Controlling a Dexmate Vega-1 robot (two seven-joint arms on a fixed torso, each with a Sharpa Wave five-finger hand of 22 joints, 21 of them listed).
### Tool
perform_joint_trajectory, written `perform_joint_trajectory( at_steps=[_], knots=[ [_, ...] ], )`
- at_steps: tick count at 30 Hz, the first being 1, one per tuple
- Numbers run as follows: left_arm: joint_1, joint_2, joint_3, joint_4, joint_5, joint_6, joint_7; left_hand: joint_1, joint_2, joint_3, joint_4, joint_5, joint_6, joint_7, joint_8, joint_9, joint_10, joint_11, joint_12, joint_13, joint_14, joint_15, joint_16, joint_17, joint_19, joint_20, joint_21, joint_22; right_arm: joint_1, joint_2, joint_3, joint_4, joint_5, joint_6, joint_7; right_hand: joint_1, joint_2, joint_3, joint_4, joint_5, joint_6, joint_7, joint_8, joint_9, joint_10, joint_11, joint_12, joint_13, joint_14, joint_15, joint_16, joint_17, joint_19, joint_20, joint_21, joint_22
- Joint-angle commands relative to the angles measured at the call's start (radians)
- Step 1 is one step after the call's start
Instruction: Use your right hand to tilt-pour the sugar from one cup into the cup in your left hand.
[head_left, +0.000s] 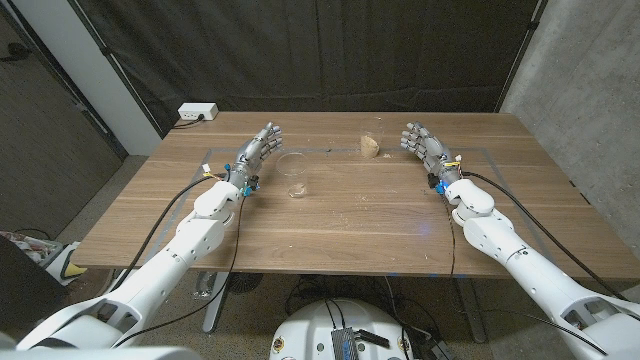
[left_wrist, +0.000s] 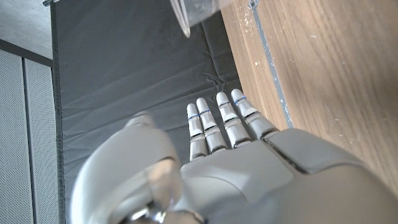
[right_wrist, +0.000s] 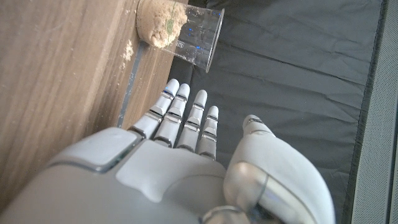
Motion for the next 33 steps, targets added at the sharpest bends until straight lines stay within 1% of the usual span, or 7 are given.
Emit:
perform_joint_trajectory(
  at_steps=[1,5,10,18,26,30,33],
  knots=[
    [0.010,0.011,0.006,-0.013,-0.003,-0.004,-0.029,0.017,0.000,0.005,0.004,0.006,0.006,0.000,0.006,0.003,0.009,0.000,0.005,0.002,0.007,-0.099,0.004,0.004,0.007,-0.001,0.006,0.002,-0.038,-0.014,0.010,-0.033,-0.013,0.027,-0.023,0.011,-0.002,0.008,-0.004,0.003,0.007,-0.002,0.004,0.004,0.012,0.004,0.008,0.003,0.008,-0.170,0.004,0.004,0.008,-0.016,0.005,0.004],
    [0.020,0.019,0.002,-0.024,-0.002,-0.008,-0.027,0.017,-0.001,0.006,0.003,0.006,0.005,-0.001,0.005,0.003,0.010,0.001,0.006,0.002,0.008,-0.099,0.004,0.003,0.007,-0.001,0.006,0.002,-0.050,-0.029,0.012,-0.046,-0.026,0.040,-0.018,0.009,-0.015,0.005,-0.010,0.002,0.004,-0.004,0.001,0.003,0.008,0.007,0.006,0.002,0.007,-0.167,0.003,0.001,0.009,-0.016,0.003,0.004],
    [0.029,0.034,-0.005,-0.033,-0.001,-0.011,-0.031,0.016,-0.007,0.006,0.000,0.005,0.003,-0.001,0.004,0.002,0.009,0.002,0.004,0.002,0.007,-0.097,0.003,0.002,0.006,0.000,0.005,0.002,-0.059,-0.047,0.016,-0.050,-0.031,0.053,-0.003,0.003,-0.050,-0.005,-0.024,-0.003,-0.014,-0.006,-0.009,0.004,-0.011,0.012,-0.002,0.001,-0.012,-0.165,-0.005,-0.004,0.008,-0.015,-0.002,0.004],
    [0.064,0.060,-0.021,-0.068,-0.001,-0.009,-0.010,0.011,-0.018,0.003,-0.002,0.006,-0.003,-0.003,0.001,0.001,0.007,0.001,0.002,0.002,0.006,-0.096,0.003,0.000,0.007,0.004,0.005,0.002,-0.047,-0.081,0.012,-0.037,-0.052,0.062,0.036,-0.015,-0.088,-0.017,-0.038,-0.008,-0.056,-0.003,-0.030,0.004,-0.049,0.016,-0.016,0.000,-0.049,-0.152,-0.014,-0.006,-0.002,-0.006,-0.015,0.003],
    [0.081,0.076,-0.026,-0.091,0.006,-0.005,0.000,0.006,-0.021,0.002,-0.002,0.006,-0.004,-0.004,-0.001,0.000,0.008,0.000,0.000,0.002,0.008,-0.097,0.004,-0.001,0.007,0.005,0.005,0.001,-0.010,-0.093,-0.006,0.025,-0.072,0.080,0.094,-0.026,-0.108,-0.024,-0.046,-0.011,-0.088,-0.002,-0.044,0.005,-0.076,0.018,-0.026,-0.002,-0.075,-0.146,-0.018,-0.007,-0.011,0.000,-0.025,0.003],
    [0.083,0.085,-0.026,-0.096,0.014,-0.007,-0.001,0.004,-0.022,0.002,-0.002,0.007,-0.003,-0.005,-0.001,0.000,0.013,0.001,0.001,0.002,0.009,-0.098,0.004,-0.002,0.007,0.006,0.005,0.001,0.021,-0.091,-0.019,0.098,-0.098,0.116,0.123,-0.028,-0.112,-0.024,-0.048,-0.010,-0.092,-0.005,-0.045,0.006,-0.077,0.017,-0.026,-0.002,-0.077,-0.147,-0.017,-0.007,-0.011,0.001,-0.027,0.003],
    [0.079,0.086,-0.022,-0.090,0.020,-0.010,-0.006,0.002,-0.022,0.002,-0.002,0.007,-0.001,-0.004,0.000,0.000,0.013,0.000,0.001,0.002,0.009,-0.098,0.004,-0.002,0.007,0.006,0.005,0.001,0.028,-0.092,-0.021,0.123,-0.110,0.133,0.124,-0.030,-0.115,-0.025,-0.049,-0.010,-0.094,-0.004,-0.046,0.006,-0.078,0.015,-0.026,-0.002,-0.078,-0.149,-0.016,-0.007,-0.010,0.000,-0.028,0.003]
  ],
)
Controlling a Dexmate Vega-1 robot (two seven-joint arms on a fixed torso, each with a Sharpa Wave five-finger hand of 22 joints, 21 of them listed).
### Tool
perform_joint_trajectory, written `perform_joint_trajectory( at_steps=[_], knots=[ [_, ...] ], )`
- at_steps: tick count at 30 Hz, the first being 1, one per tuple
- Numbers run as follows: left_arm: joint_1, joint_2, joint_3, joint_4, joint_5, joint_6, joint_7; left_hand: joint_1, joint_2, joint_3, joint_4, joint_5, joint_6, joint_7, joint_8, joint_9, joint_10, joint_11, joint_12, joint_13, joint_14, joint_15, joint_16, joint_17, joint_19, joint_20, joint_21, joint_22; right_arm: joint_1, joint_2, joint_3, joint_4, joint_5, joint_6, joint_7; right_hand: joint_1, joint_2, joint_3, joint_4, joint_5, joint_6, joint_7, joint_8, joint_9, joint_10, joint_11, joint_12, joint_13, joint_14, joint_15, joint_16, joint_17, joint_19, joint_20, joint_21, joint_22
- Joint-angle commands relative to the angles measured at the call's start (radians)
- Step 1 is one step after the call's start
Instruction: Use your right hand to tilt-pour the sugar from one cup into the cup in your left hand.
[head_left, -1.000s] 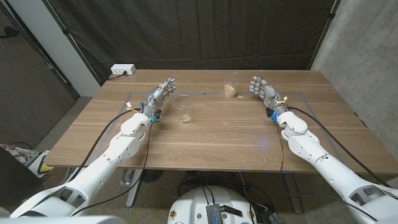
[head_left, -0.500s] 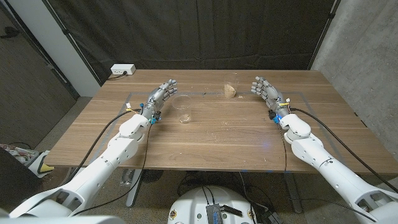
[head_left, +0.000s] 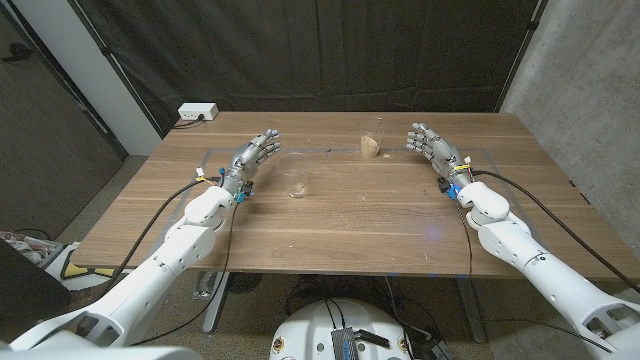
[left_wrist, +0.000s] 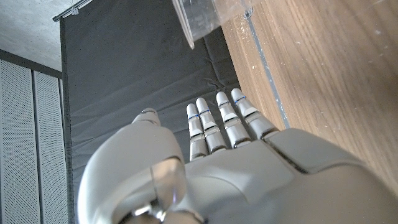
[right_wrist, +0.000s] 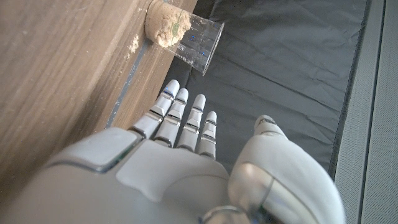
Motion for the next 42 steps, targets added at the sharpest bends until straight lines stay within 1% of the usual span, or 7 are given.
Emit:
perform_joint_trajectory(
  at_steps=[1,9,12,17,22,34,42],
  knots=[
    [0.027,0.036,-0.007,-0.032,0.017,-0.005,-0.002,-0.002,-0.003,0.003,-0.002,0.008,0.003,-0.001,0.000,0.003,0.014,0.000,0.001,0.002,0.010,-0.100,0.004,0.000,0.003,0.002,0.005,0.001,0.051,-0.014,-0.024,0.122,-0.074,0.083,0.097,0.000,-0.010,0.000,-0.005,-0.002,-0.005,-0.003,-0.002,0.002,-0.002,-0.003,-0.002,0.001,-0.008,-0.152,0.000,0.000,0.000,-0.001,-0.005,0.003],
    [0.025,0.035,-0.004,-0.032,0.024,-0.014,-0.006,-0.007,-0.003,0.004,-0.003,0.008,0.005,0.001,-0.001,0.002,0.018,0.000,0.000,0.002,0.014,-0.101,0.005,-0.001,0.004,0.002,0.005,0.001,0.070,-0.039,-0.035,0.160,-0.116,0.108,0.107,-0.004,-0.019,-0.003,-0.008,-0.001,-0.010,-0.006,-0.004,0.002,-0.002,-0.010,-0.002,0.001,-0.009,-0.158,0.003,0.000,0.004,-0.004,-0.007,0.003],
    [0.026,0.040,-0.003,-0.037,0.026,-0.009,-0.006,-0.008,-0.003,0.005,-0.003,0.009,0.006,0.001,0.000,0.002,0.018,0.001,0.000,0.002,0.016,-0.099,0.006,-0.002,0.005,0.001,0.005,0.001,0.087,-0.048,-0.043,0.179,-0.141,0.123,0.110,-0.014,-0.047,-0.014,-0.017,0.001,-0.041,-0.007,-0.016,0.003,-0.020,-0.009,-0.008,0.000,-0.035,-0.146,-0.004,-0.003,0.002,-0.004,-0.014,0.003],
    [0.028,0.050,-0.004,-0.050,0.035,-0.001,0.003,-0.010,-0.004,0.005,-0.004,0.009,0.007,0.001,0.000,0.002,0.021,-0.001,0.000,0.002,0.015,-0.100,0.005,-0.003,0.004,0.002,0.005,0.001,0.127,-0.048,-0.063,0.232,-0.181,0.152,0.124,-0.037,-0.101,-0.035,-0.035,0.016,-0.145,0.016,-0.046,0.000,-0.126,-0.016,-0.047,-0.013,-0.111,-0.125,-0.013,-0.011,-0.013,0.005,-0.039,0.003],
    [0.031,0.055,-0.005,-0.064,0.043,0.007,0.019,-0.011,-0.004,0.006,-0.004,0.010,0.009,0.001,0.000,0.002,0.021,-0.003,-0.001,0.002,0.015,-0.100,0.005,-0.004,0.003,0.002,0.004,0.001,0.177,-0.036,-0.087,0.309,-0.211,0.181,0.147,-0.041,-0.128,-0.045,-0.046,0.026,-0.187,0.026,-0.049,-0.002,-0.172,-0.017,-0.060,-0.020,-0.157,-0.121,-0.018,-0.015,-0.029,0.011,-0.054,0.004],
    [0.020,0.060,0.005,-0.075,0.063,0.031,0.034,-0.015,-0.004,0.008,-0.005,0.010,0.010,0.002,-0.001,0.001,0.025,-0.001,-0.002,0.002,0.014,-0.102,0.005,-0.006,0.003,0.002,0.004,0.001,0.299,-0.012,-0.138,0.521,-0.299,0.286,0.150,-0.044,-0.137,-0.049,-0.051,0.036,-0.210,0.025,-0.047,-0.003,-0.202,-0.016,-0.064,-0.023,-0.187,-0.120,-0.018,-0.017,-0.054,0.013,-0.070,0.005],
    [0.011,0.057,0.015,-0.076,0.072,0.044,0.039,-0.018,-0.004,0.010,-0.006,0.010,0.013,0.005,0.000,0.000,0.026,-0.001,-0.003,0.003,0.015,-0.099,0.005,-0.007,0.004,0.002,0.004,0.001,0.347,-0.029,-0.182,0.583,-0.376,0.308,0.115,-0.045,-0.136,-0.049,-0.054,0.041,-0.220,0.025,-0.044,-0.003,-0.216,-0.020,-0.065,-0.024,-0.209,-0.119,-0.019,-0.017,-0.074,0.018,-0.081,0.006]
  ],
)
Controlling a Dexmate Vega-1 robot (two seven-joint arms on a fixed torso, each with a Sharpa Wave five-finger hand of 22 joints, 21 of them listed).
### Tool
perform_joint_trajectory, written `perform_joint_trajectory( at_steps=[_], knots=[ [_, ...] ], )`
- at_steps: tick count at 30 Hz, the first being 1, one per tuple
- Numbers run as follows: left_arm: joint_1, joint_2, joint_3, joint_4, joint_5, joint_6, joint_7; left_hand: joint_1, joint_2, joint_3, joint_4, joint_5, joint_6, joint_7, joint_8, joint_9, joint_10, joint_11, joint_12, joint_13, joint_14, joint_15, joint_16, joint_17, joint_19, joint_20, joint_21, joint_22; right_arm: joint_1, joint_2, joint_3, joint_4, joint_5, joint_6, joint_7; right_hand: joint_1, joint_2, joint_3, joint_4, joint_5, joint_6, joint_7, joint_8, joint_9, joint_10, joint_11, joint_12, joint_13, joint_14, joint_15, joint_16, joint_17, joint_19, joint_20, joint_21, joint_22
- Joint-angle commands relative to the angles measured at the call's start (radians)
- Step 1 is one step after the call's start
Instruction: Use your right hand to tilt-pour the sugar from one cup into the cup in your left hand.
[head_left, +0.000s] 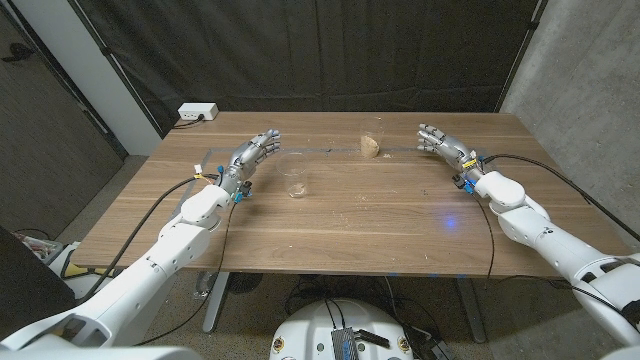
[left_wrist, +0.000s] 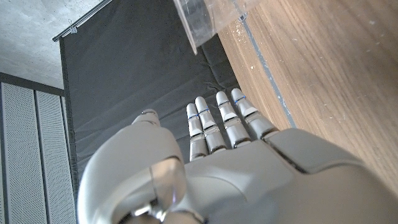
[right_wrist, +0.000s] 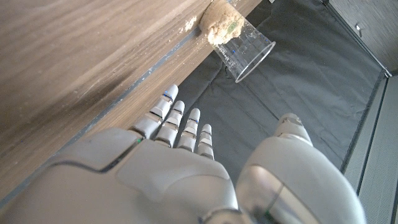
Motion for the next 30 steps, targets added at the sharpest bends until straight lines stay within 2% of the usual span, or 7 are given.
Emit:
perform_joint_trajectory(
  at_steps=[1,8,11,15,30],
  knots=[
    [-0.016,-0.002,0.014,-0.004,0.017,0.019,0.011,-0.001,-0.006,0.006,-0.002,0.007,0.009,0.002,0.000,0.000,0.005,-0.001,-0.002,0.003,0.006,-0.098,0.005,0.002,0.004,0.002,0.004,0.004,0.092,-0.010,-0.063,0.137,-0.114,0.062,-0.032,0.001,-0.009,0.002,-0.003,0.008,-0.009,-0.003,-0.001,-0.001,-0.012,0.000,-0.005,-0.001,-0.020,-0.124,-0.002,0.002,-0.015,0.004,-0.007,0.006],
    [-0.015,-0.002,0.020,-0.015,0.024,0.030,0.021,-0.002,-0.006,0.007,-0.003,0.007,0.011,0.001,0.000,0.000,0.008,-0.002,-0.002,0.003,0.007,-0.099,0.005,0.001,0.004,0.002,0.004,0.003,0.138,-0.009,-0.104,0.210,-0.164,0.084,-0.048,0.001,-0.009,0.003,-0.005,0.012,-0.018,-0.003,0.001,0.000,-0.023,-0.002,-0.006,-0.002,-0.025,-0.122,0.002,0.001,-0.020,0.005,-0.012,0.006],
    [-0.008,0.002,0.021,-0.029,0.029,0.039,0.031,-0.003,-0.006,0.008,-0.003,0.007,0.011,0.001,0.000,0.000,0.009,-0.001,-0.002,0.003,0.006,-0.098,0.005,0.001,0.004,0.001,0.004,0.003,0.161,-0.014,-0.134,0.241,-0.217,0.089,-0.091,0.001,-0.008,0.003,-0.006,0.013,-0.020,-0.003,0.001,0.000,-0.021,-0.004,-0.004,-0.002,-0.026,-0.122,0.004,0.001,-0.020,0.005,-0.012,0.007],
    [-0.001,0.005,0.022,-0.043,0.033,0.045,0.041,-0.004,-0.006,0.009,-0.004,0.007,0.013,0.001,0.000,-0.001,0.008,0.000,-0.003,0.003,0.007,-0.099,0.005,0.000,0.004,0.002,0.003,0.003,0.169,-0.031,-0.171,0.228,-0.295,0.078,-0.177,0.003,-0.007,0.004,-0.007,0.015,-0.022,-0.003,0.003,0.000,-0.021,-0.005,-0.002,-0.002,-0.028,-0.122,0.005,0.001,-0.024,0.007,-0.015,0.007],
    [0.009,0.014,0.025,-0.067,0.039,0.058,0.046,-0.009,-0.006,0.013,-0.006,0.007,0.015,0.003,-0.001,-0.001,0.009,-0.001,-0.006,0.004,0.007,-0.101,0.004,-0.003,0.004,0.001,0.003,0.003,0.160,-0.056,-0.204,0.166,-0.348,0.004,-0.255,0.012,0.004,0.011,-0.014,0.021,-0.039,-0.003,0.006,0.000,-0.048,0.001,-0.004,-0.003,-0.059,-0.111,0.004,0.001,-0.046,0.020,-0.029,0.009]
  ],
)
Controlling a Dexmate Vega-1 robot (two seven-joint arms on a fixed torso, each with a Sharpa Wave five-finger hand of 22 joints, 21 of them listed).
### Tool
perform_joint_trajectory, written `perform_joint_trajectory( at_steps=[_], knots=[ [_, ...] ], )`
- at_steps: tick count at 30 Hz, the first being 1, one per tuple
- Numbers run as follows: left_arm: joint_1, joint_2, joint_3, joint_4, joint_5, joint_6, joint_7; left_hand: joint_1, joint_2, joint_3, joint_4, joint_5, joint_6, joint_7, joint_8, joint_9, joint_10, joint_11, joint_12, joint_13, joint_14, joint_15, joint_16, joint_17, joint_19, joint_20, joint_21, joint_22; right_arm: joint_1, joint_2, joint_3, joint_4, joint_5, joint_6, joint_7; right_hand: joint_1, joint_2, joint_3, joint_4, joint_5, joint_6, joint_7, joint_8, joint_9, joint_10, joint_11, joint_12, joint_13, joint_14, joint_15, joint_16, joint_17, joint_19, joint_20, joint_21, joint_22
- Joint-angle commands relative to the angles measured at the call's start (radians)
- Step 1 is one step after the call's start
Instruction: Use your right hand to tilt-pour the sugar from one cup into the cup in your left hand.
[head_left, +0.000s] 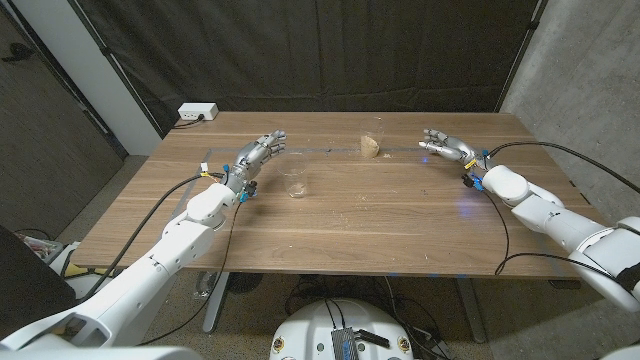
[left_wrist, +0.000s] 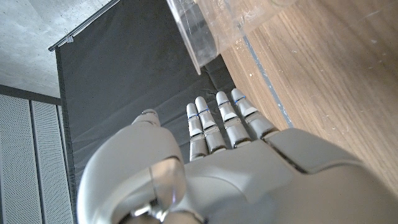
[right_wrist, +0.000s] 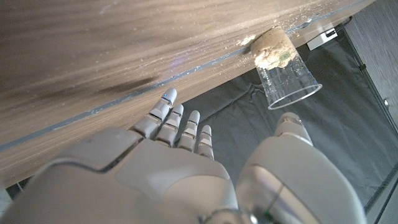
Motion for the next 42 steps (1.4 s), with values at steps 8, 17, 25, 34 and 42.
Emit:
perform_joint_trajectory(
  at_steps=[8,17,25,34,42],
  knots=[
    [-0.013,0.004,0.011,-0.004,0.009,0.015,-0.009,-0.008,-0.004,0.011,-0.003,0.007,0.010,-0.002,-0.001,0.003,0.008,0.001,-0.001,0.004,0.007,-0.100,0.004,0.001,0.003,0.000,0.003,0.003,0.000,-0.028,-0.040,-0.064,-0.067,-0.101,-0.063,0.022,0.009,0.009,-0.015,0.008,-0.049,0.005,0.004,0.000,-0.055,0.017,-0.006,0.001,-0.054,-0.091,0.001,0.001,-0.031,0.015,-0.022,0.006],
    [-0.035,-0.001,0.020,0.020,0.008,0.019,-0.029,-0.010,-0.004,0.012,-0.003,0.007,0.012,-0.002,-0.001,0.003,0.014,-0.001,0.000,0.005,0.006,-0.099,0.004,-0.001,0.002,0.001,0.002,0.003,0.043,-0.004,-0.062,-0.005,-0.071,-0.077,-0.027,0.026,0.003,0.008,-0.023,0.008,-0.074,0.017,0.004,0.000,-0.090,0.019,-0.009,0.000,-0.085,-0.081,0.000,0.000,-0.048,0.020,-0.033,0.007],
    [-0.049,-0.008,0.022,0.044,0.007,0.009,-0.041,-0.012,-0.004,0.014,-0.004,0.007,0.015,-0.002,0.000,0.002,0.013,0.000,-0.001,0.005,0.009,-0.099,0.005,-0.002,0.001,0.001,0.001,0.003,0.097,0.037,-0.090,0.068,-0.071,-0.065,0.013,0.023,-0.002,0.005,-0.028,0.010,-0.105,0.025,0.002,0.000,-0.128,0.038,-0.012,-0.001,-0.116,-0.067,0.001,0.000,-0.065,0.022,-0.043,0.009],
    [-0.054,-0.010,0.020,0.059,0.002,0.003,-0.050,-0.014,-0.005,0.016,-0.005,0.007,0.018,0.002,0.000,0.002,0.016,-0.002,-0.001,0.006,0.012,-0.101,0.005,-0.003,0.003,0.001,0.002,0.003,0.102,0.038,-0.104,0.038,-0.067,-0.085,0.020,0.018,-0.002,0.003,-0.027,0.009,-0.109,0.028,0.004,-0.001,-0.137,0.043,-0.010,-0.002,-0.124,-0.061,0.004,0.001,-0.075,0.023,-0.048,0.010],
    [-0.059,-0.014,0.020,0.078,-0.008,-0.007,-0.066,-0.016,-0.005,0.018,-0.006,0.007,0.022,0.001,0.001,0.001,0.019,-0.001,-0.001,0.006,0.013,-0.103,0.005,-0.004,0.003,0.001,0.001,0.003,0.066,0.003,-0.086,-0.088,-0.065,-0.165,0.018,0.016,0.001,0.003,-0.026,0.009,-0.108,0.030,0.007,-0.001,-0.138,0.045,-0.006,-0.002,-0.125,-0.058,0.007,0.001,-0.083,0.028,-0.053,0.011]
  ],
)
